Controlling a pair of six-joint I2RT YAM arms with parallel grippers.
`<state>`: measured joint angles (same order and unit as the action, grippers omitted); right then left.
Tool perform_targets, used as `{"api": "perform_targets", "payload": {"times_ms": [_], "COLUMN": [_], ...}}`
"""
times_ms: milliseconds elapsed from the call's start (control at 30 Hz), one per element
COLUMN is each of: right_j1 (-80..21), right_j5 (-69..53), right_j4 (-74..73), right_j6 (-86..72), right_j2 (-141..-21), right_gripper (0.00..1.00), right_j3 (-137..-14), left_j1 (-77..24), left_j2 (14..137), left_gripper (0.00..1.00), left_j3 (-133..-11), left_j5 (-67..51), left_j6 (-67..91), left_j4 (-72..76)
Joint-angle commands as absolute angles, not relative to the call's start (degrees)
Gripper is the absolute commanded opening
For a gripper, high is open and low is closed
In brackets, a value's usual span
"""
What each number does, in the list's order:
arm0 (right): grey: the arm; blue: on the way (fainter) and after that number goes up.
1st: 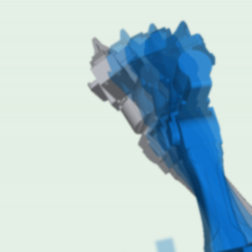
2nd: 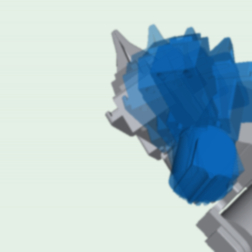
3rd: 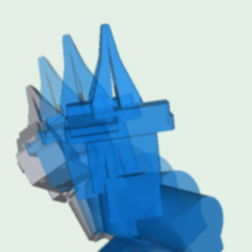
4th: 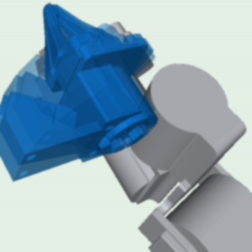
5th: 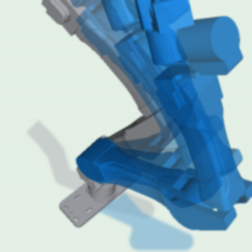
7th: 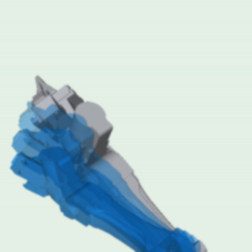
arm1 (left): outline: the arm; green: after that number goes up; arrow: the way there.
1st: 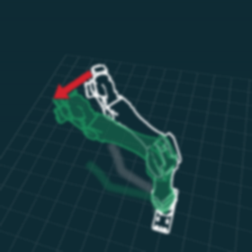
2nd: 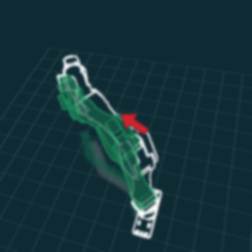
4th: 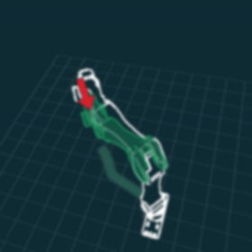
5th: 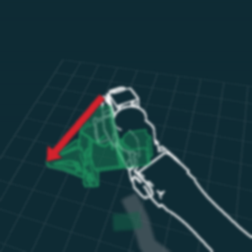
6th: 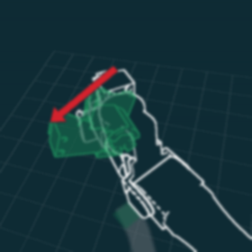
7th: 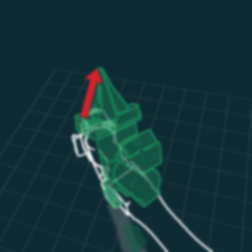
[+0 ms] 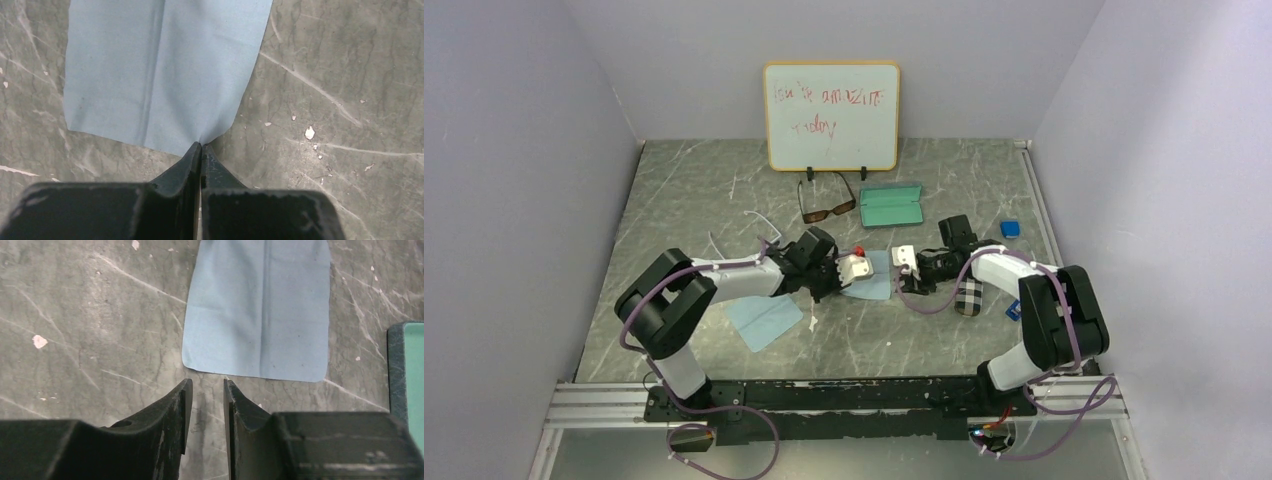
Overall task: Organize the sunglasses
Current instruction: Fold the glasses cleaning cloth at the center of the board.
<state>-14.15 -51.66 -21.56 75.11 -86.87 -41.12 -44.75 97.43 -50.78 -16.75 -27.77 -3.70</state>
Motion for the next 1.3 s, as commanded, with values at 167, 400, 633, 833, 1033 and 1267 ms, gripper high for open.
{"api": "perform_targets", "payload": {"times_ms": [167, 400, 633, 833, 1033, 1267], "right_j1": [-14.48, -17.44, -21.89, -23.99, -25.52, -25.93], "right_j5": [-56.30, -52.29, -45.25, -41.78, -39.46, -37.55], "right_j4": [-23.96, -21.74, -16.65, -16.52, -15.75, -17.27], "right_j6": [80.83, 80.97, 79.29, 80.09, 79.02, 79.33], "right_j2": [-84.37, -85.53, -85.48, -86.45, -87.85, -89.39], "right_gripper": [0.35, 0.36, 0.36, 0.35, 0.33, 0.28], "right_j3": [-40.36, -39.52, -37.87, -37.67, -38.25, -39.43], "left_j1": [-43.35, -42.98, -42.77, -42.48, -42.26, -42.06], "left_j2": [94.26, 94.64, 95.19, 95.26, 95.20, 94.84], "left_gripper": [0.05, 0.05, 0.05, 0.05, 0.05, 0.05], "left_j3": [-49.74, -49.66, -50.04, -49.94, -49.86, -49.66], "left_j5": [-21.17, -21.92, -22.40, -22.74, -23.18, -23.54], "left_j6": [-25.36, -25.09, -25.05, -24.96, -25.04, -25.05], "left_j4": [0.80, 0.70, 0.22, 0.26, 0.16, 0.09]}}
